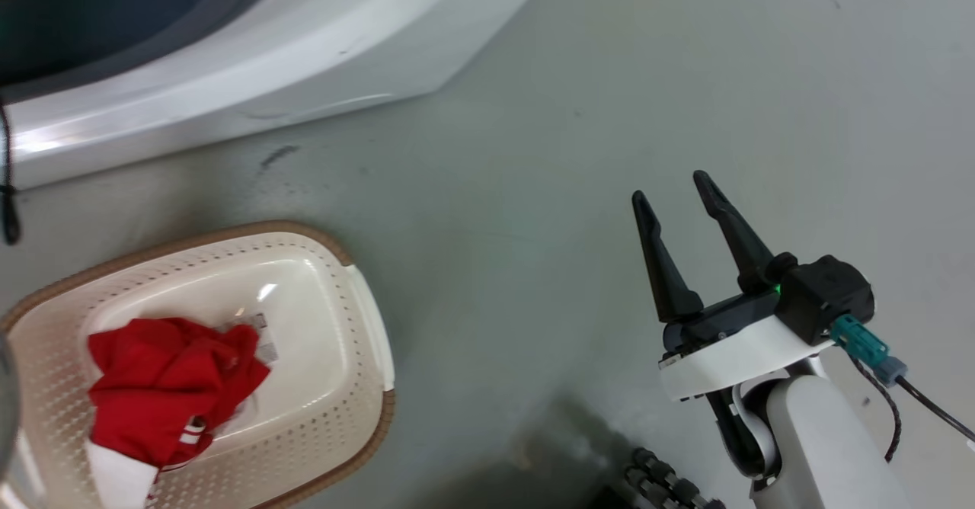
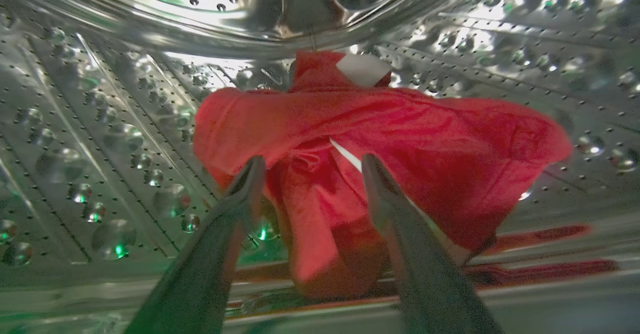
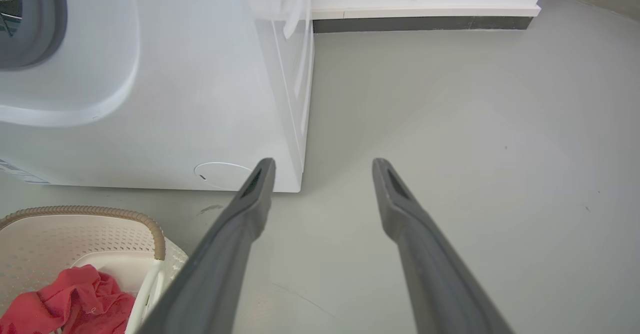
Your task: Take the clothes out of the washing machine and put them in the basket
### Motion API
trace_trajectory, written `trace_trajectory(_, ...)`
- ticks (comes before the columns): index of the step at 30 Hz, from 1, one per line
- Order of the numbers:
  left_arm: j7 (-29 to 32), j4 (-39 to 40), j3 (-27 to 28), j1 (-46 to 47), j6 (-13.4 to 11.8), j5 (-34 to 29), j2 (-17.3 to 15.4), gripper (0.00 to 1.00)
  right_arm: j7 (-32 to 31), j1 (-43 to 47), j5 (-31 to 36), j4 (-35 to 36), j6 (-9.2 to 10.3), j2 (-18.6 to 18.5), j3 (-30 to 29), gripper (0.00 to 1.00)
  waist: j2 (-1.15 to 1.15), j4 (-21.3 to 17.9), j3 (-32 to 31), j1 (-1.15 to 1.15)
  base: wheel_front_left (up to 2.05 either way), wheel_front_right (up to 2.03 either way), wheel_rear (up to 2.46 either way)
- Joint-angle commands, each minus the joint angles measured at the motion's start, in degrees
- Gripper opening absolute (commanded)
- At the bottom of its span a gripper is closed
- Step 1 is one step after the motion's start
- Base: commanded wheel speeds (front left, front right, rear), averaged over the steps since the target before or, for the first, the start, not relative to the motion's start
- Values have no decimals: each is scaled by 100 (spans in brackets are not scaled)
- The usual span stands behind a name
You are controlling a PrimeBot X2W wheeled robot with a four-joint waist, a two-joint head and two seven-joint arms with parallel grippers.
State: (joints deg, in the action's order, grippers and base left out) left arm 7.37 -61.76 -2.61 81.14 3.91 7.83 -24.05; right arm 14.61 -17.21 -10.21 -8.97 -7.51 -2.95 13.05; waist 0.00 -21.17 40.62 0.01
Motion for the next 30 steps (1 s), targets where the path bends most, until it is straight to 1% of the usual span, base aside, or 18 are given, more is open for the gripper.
trace_trajectory(1,243,-83,-43,225,-10,-47,-109,100,44,-109,-69,-31,4,14,70,100,0,-296,273,-1,0,0,0)
trace_trajectory(7,1308,-351,-150,778,-60,-109,-439,100,63,-168,-301,-87,4,14,379,100,0,-637,535,-1,0,0,0)
trace_trajectory(13,2366,-532,-216,1056,-90,-133,-691,100,59,-5,-430,-33,4,14,572,100,0,-882,656,-1,0,0,0)
trace_trajectory(17,2927,-603,-218,1046,-178,-69,-688,100,58,99,-456,-3,4,14,573,100,0,-903,676,-1,0,0,0)
trace_trajectory(19,3060,-535,-216,1049,-226,-47,-682,100,58,125,-475,22,4,14,575,100,0,-902,685,-1,0,0,0)
trace_trajectory(20,3109,-494,-213,1037,-254,-30,-680,47,58,138,-485,27,4,14,587,100,0,-903,683,-1,0,0,0)
trace_trajectory(21,3100,-419,-214,1019,-286,-19,-685,28,59,143,-494,32,4,14,609,100,0,-905,678,-1,0,0,0)
trace_trajectory(22,3098,-351,-215,999,-315,-12,-692,0,59,138,-513,39,4,14,629,100,0,-908,669,-1,0,0,0)
trace_trajectory(25,2967,-74,-221,944,-421,-15,-736,0,59,96,-544,43,4,14,667,100,0,-928,627,-1,0,0,0)
trace_trajectory(30,2440,503,-268,677,-513,-80,-897,0,59,28,-588,-2,4,14,723,100,0,-973,517,-1,0,0,0)
